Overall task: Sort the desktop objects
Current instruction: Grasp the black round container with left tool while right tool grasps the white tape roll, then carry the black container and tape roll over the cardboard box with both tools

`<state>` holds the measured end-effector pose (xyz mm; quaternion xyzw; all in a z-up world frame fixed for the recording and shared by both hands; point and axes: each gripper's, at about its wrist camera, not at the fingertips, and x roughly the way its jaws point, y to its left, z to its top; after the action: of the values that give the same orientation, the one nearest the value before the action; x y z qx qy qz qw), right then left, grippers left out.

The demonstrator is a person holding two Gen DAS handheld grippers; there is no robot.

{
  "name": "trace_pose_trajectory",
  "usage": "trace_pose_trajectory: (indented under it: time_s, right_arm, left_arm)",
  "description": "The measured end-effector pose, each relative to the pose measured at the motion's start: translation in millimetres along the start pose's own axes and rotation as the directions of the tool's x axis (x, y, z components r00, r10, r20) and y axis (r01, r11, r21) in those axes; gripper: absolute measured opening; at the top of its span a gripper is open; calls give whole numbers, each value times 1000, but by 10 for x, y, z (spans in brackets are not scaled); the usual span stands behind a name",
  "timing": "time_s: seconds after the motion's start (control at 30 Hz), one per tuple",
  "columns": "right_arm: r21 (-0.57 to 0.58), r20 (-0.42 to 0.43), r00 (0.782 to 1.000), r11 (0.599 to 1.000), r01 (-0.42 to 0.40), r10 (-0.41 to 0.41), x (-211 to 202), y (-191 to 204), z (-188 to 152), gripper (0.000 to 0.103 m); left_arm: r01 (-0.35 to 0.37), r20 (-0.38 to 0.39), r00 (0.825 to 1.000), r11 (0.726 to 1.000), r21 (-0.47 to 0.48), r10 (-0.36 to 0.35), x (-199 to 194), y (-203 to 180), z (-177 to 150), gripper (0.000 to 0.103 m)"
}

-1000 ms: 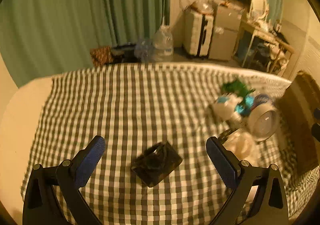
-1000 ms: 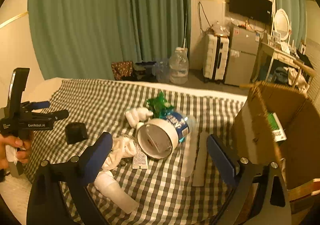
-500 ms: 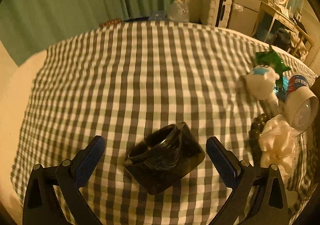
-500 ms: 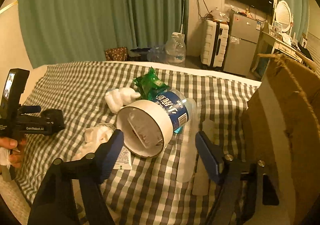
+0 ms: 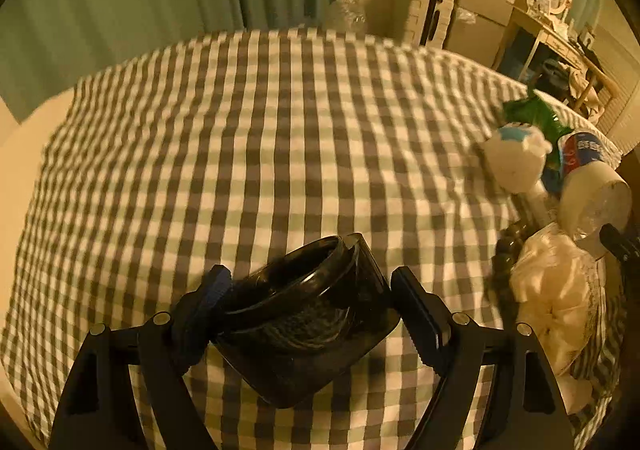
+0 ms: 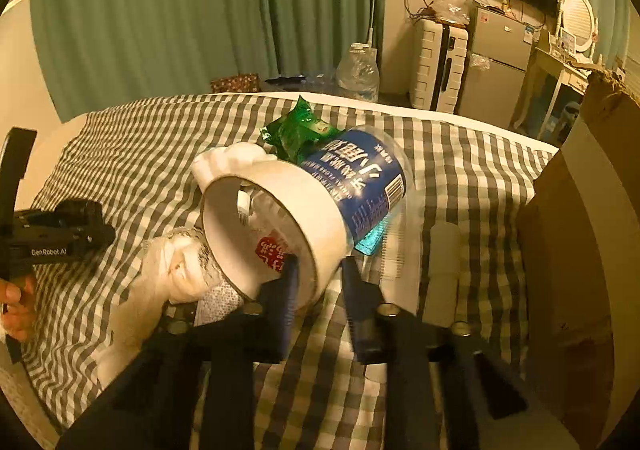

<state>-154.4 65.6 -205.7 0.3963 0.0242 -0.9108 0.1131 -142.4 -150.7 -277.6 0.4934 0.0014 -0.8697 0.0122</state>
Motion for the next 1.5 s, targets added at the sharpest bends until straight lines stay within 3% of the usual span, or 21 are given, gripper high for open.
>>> trace_pose_trajectory:
  time_s: [0.13,0.63,0.87,1.5]
  right_arm:
    - [22,19,1000,1000,3,-3,-102,-19,24,3]
    - [9,69,997,1000,25,-26,-540,77,150,3]
    - [40,103,994,999,29,-33,-869,100,277,3]
    - [9,237,970,998,59,-60,-2091,394,556,3]
  left_arm:
    - [6,47,999,1000,-3,-6,-161,-21,75,84]
    - [-17,204,979,998,56,6,-753,-68,258,84]
    - [-4,295,956,998,66,-15,-1204,-102,204,84]
    - [38,429,902,999,28,-46,-2528,-119,5,84]
